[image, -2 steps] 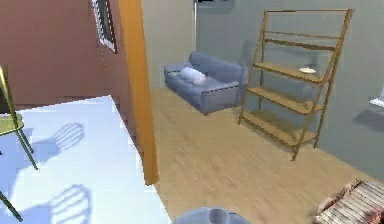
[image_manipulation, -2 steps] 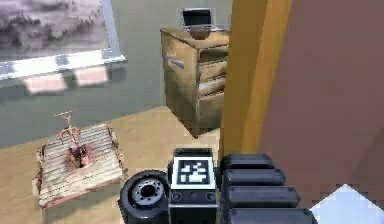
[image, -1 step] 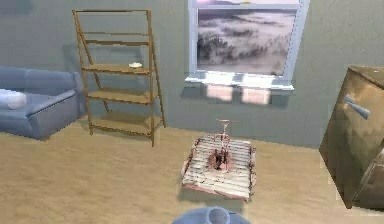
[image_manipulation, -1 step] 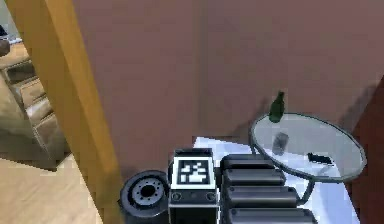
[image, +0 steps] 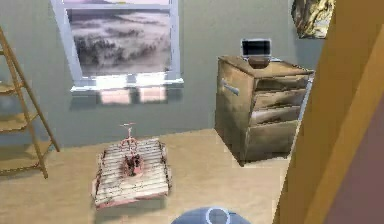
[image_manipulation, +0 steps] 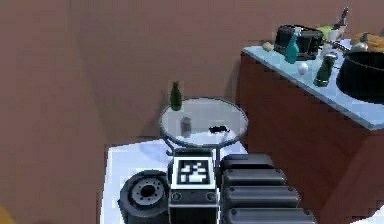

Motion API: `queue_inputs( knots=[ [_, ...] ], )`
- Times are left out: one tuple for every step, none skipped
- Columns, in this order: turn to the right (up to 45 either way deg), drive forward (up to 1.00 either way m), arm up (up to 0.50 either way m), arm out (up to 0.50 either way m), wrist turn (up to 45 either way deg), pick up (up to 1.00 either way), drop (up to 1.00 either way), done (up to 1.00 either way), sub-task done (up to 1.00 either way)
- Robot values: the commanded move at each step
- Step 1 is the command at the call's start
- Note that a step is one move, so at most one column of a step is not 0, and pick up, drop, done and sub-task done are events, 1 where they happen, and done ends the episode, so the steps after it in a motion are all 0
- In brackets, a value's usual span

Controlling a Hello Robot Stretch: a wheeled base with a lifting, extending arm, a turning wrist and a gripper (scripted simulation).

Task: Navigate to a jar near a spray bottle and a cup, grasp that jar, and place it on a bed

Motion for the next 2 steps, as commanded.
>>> queue_inputs(
  knots=[
    [0.0, 0.55, 0.00, 0.00, 0.0, 0.00, 0.00, 0.00, 0.00],
    [21.0, 0.00, 0.00, 0.00, 0.0, 0.00, 0.00, 0.00, 0.00]
  ],
)
